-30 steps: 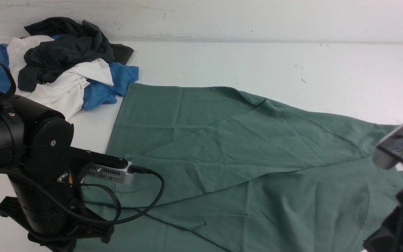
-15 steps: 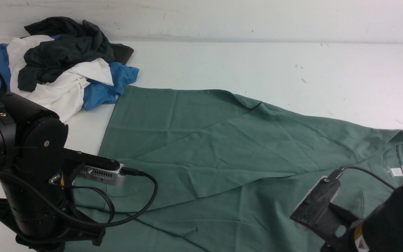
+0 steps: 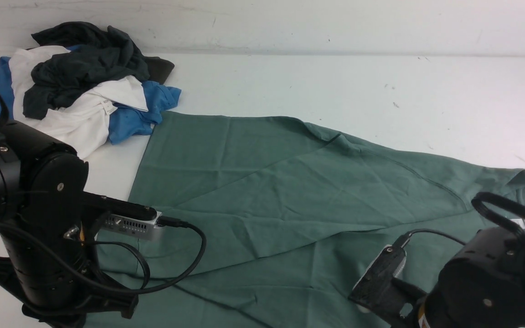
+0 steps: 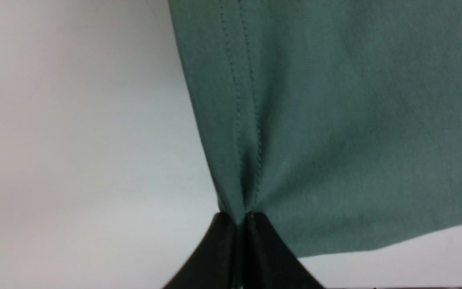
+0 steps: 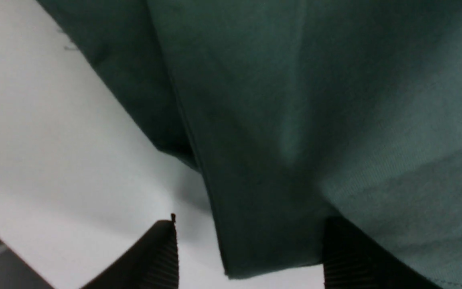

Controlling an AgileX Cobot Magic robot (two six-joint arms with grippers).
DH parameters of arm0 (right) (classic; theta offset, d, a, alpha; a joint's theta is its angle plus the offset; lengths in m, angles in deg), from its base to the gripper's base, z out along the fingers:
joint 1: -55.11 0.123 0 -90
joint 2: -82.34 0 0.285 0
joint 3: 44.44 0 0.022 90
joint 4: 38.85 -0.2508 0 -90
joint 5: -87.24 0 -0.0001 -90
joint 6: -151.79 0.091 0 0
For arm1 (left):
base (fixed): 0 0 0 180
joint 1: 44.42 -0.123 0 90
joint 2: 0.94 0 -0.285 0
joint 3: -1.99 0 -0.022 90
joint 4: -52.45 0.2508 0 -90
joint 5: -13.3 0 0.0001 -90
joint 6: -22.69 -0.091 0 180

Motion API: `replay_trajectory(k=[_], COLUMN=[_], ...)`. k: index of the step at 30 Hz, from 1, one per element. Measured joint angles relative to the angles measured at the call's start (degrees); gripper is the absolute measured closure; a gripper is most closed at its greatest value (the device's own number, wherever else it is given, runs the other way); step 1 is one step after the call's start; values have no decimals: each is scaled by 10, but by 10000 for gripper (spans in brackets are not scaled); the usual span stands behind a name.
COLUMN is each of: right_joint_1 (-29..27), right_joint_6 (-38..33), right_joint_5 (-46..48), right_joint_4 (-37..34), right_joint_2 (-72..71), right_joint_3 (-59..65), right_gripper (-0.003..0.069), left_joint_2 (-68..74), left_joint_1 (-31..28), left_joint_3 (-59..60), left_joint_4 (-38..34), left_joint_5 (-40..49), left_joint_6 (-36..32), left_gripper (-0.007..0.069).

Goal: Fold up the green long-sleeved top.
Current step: Use both arms simultaneously to clamp the lower edge of the clothing fabric, then use both arms to drag the lower edge of the fabric forward and fold it over the upper edge

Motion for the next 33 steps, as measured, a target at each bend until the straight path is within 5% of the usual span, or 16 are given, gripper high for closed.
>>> replay_trajectory(k=[6, 9, 18, 27, 33], right_joint_1=[0, 0, 0, -1, -73], right_joint_6=[34, 40, 41, 51, 56], right_joint_5=[7, 41, 120, 195, 186], right_joint_4=[16, 10, -7, 113, 166], right_joint_2=[1, -24, -146, -185, -129], right_joint_3=[-1, -1, 0, -84, -217], right_gripper=[575, 641, 643, 643, 643], left_joint_2=[-1, -15, -134, -100, 1], left_joint_1=[0, 0, 0, -11, -84], left_joint_3=[0, 2, -1, -115, -250], left_joint_4=[-2, -10, -23, -15, -28], left_joint_5=[6, 11, 22, 32, 31], left_joint_6=[0, 0, 19, 33, 19], left_gripper=[615, 615, 615, 615, 615])
